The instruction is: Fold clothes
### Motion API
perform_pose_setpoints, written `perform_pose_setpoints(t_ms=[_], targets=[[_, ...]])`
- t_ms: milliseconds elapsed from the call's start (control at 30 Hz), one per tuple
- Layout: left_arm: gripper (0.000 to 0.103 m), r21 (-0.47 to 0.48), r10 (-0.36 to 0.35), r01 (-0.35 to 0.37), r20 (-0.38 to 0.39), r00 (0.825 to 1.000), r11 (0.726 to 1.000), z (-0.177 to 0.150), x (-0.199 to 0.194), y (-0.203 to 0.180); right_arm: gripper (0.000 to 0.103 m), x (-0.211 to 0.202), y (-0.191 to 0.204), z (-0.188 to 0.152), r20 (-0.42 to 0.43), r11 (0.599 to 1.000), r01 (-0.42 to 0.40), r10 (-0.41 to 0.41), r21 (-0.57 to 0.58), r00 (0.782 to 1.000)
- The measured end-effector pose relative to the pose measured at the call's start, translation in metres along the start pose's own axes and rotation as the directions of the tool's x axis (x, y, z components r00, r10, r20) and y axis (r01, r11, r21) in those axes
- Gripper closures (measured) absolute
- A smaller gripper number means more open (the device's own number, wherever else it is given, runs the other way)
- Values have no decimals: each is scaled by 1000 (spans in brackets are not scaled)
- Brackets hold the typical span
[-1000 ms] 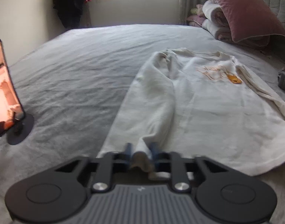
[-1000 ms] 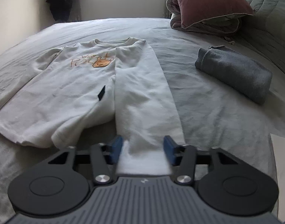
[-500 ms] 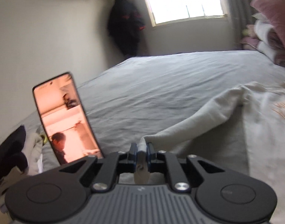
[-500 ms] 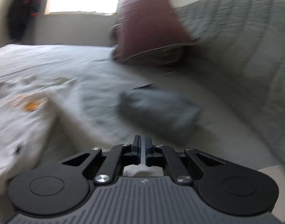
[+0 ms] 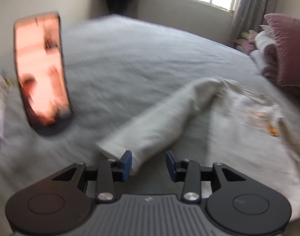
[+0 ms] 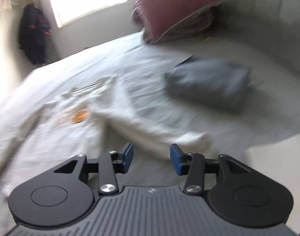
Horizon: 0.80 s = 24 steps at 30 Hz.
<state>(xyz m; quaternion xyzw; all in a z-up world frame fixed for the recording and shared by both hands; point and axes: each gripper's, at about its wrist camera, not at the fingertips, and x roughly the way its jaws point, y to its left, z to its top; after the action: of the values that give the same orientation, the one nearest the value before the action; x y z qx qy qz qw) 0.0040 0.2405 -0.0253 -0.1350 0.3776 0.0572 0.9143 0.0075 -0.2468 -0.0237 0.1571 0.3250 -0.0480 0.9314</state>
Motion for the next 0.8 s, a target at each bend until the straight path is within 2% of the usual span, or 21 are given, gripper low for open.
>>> perform_pose_setpoints(t_ms=[67,167,333,467,500,533,567,600,633,667,733,800], targets=[[64,-42,-78,76,-51,996,996,-6,1,0,57,3,8,-2,-40,997,-71,73,39,997],[64,-111,-201,187,-130,971,976,-18,8,-1,57,8,19,-9,-99,983,-155,164,93,981],[65,-130,-255,233,-187,949,964,-29,25,-10,54,25,36,-24,-217,937,-286,328,202,919],[65,-74,-239,230,-170,956,970,-32,26,-22,54,39,43,-36,-244,907,-311,382,282,892],[69,-61,-238,231,-167,957,971,-32,26,-24,54,42,44,-38,-245,902,-315,390,295,888],[77,-56,-246,240,-172,954,969,-32,27,-23,54,45,44,-40,-246,897,-319,398,307,884],[80,-52,-253,247,-175,952,968,-32,28,-22,58,48,45,-42,-246,891,-323,407,320,880],[87,-50,-252,247,-169,953,968,-34,29,-23,76,49,44,-42,-250,888,-333,417,318,874],[92,-42,-251,248,-160,955,968,-36,28,-24,87,51,43,-43,-253,884,-343,428,317,868],[93,-35,-251,249,-150,956,968,-37,27,-25,89,52,42,-43,-257,881,-353,438,315,862],[95,-42,-265,261,-128,956,964,-35,20,-24,89,44,33,-38,-239,878,-358,439,317,866],[95,-54,-289,285,-101,952,957,-32,10,-21,91,32,24,-31,-199,878,-361,433,315,879]])
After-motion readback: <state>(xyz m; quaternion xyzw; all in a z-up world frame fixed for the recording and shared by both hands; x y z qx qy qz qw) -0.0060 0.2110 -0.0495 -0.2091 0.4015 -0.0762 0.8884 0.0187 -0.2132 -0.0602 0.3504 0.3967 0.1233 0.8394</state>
